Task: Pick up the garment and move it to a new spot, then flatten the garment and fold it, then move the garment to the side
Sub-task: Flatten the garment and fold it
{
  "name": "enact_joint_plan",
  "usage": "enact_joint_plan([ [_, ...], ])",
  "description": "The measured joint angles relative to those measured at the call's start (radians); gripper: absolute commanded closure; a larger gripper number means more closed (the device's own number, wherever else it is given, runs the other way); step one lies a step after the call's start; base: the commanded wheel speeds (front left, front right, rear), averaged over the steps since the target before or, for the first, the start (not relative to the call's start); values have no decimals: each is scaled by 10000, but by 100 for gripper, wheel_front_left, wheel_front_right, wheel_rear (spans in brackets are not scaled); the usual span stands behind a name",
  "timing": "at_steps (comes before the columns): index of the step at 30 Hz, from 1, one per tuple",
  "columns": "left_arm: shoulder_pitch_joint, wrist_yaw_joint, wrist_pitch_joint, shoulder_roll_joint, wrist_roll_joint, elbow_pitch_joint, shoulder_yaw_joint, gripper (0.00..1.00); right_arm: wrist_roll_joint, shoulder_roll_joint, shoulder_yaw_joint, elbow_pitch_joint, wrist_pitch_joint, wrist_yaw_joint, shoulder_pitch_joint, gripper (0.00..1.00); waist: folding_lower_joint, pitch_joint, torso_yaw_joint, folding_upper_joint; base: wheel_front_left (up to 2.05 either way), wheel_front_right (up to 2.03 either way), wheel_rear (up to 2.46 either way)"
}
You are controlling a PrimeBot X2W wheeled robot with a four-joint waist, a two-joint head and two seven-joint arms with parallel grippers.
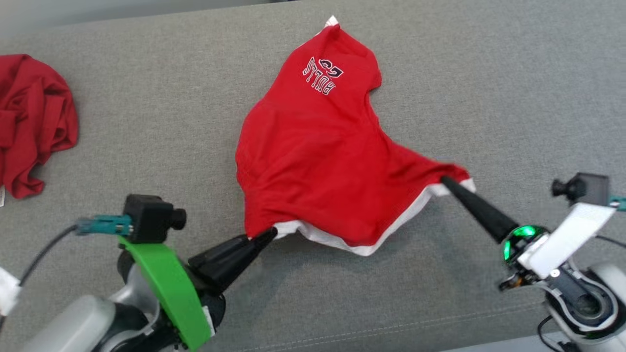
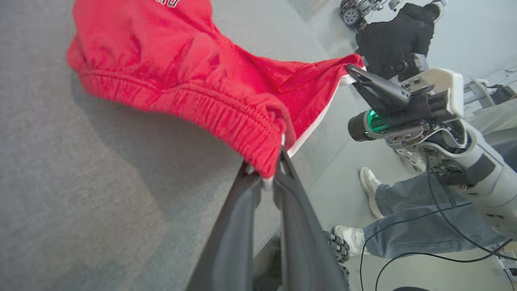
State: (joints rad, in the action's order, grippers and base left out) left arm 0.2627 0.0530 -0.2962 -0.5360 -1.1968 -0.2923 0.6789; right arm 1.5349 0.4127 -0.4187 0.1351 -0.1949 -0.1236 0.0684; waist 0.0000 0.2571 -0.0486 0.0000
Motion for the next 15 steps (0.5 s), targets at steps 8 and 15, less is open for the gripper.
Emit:
enact_joint_plan([
  [8, -6, -407, -247, -1749, -380, -4052, -1340, 100, 253, 1106, 2002, 6009, 1172, 6, -359, 100, 0, -162, -432, 0, 0, 0, 0],
  [15, -18, -1501, -869, -2823, -995, -6109, -2456, 100, 284, 2084, 2798, 7871, 1047, 6, -1526, 100, 0, -86, -736, 0, 0, 0, 0],
])
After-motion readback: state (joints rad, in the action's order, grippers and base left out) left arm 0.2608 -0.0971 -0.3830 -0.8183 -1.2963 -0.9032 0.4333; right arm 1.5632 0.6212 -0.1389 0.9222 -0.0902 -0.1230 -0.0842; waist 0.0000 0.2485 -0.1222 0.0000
